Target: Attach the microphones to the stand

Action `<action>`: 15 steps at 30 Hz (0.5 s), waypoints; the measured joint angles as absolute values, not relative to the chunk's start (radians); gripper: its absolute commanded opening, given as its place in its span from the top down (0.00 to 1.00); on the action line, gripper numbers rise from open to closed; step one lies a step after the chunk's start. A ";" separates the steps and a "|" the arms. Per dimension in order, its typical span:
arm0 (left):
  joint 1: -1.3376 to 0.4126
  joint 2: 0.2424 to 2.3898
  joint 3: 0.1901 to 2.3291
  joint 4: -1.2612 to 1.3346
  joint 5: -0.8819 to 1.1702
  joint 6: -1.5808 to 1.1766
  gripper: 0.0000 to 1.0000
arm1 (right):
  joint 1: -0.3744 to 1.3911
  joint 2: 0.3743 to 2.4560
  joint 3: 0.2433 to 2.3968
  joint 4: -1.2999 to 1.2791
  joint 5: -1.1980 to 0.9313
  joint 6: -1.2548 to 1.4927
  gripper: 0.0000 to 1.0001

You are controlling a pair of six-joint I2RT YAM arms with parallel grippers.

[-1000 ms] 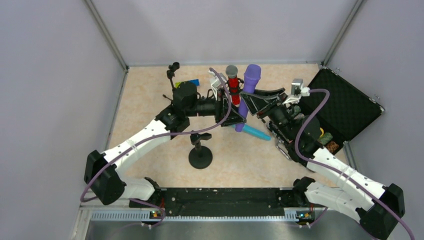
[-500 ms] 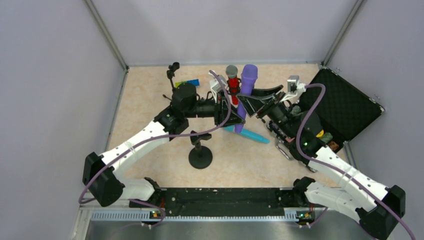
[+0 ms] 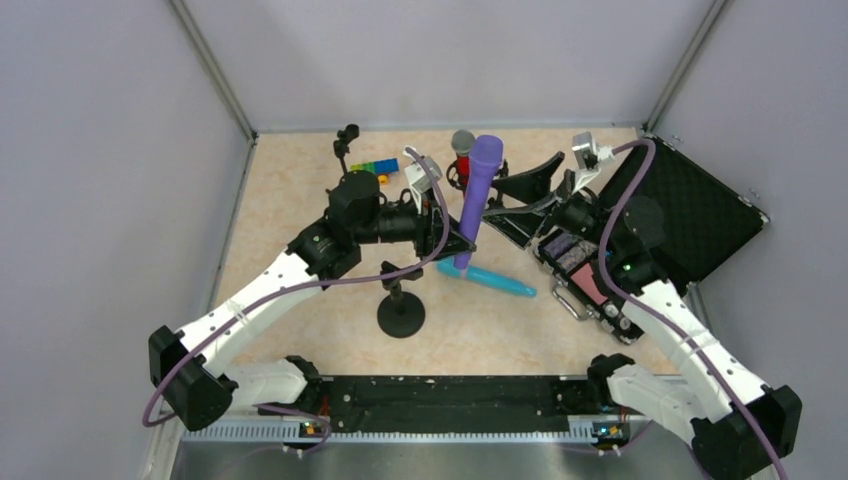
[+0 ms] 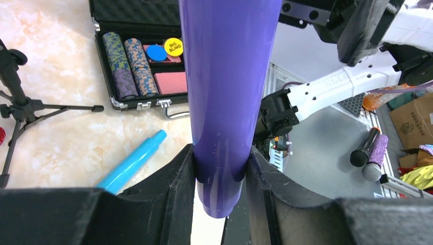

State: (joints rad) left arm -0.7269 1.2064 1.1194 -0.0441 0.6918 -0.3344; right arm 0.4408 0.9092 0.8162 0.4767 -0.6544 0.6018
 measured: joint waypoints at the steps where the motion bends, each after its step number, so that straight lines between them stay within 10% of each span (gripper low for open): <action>1: -0.727 1.204 1.119 -0.051 0.693 -0.333 1.00 | 0.424 0.923 0.818 0.506 -0.703 0.630 0.01; 15: -0.727 1.200 1.098 -0.085 0.726 -0.332 1.00 | 0.396 1.116 0.818 0.933 -0.955 0.991 0.21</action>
State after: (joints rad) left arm -0.7269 1.1995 1.0985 -0.0853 0.7261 -0.3317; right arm 0.3962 1.1156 0.8181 0.9325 -0.9554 0.9909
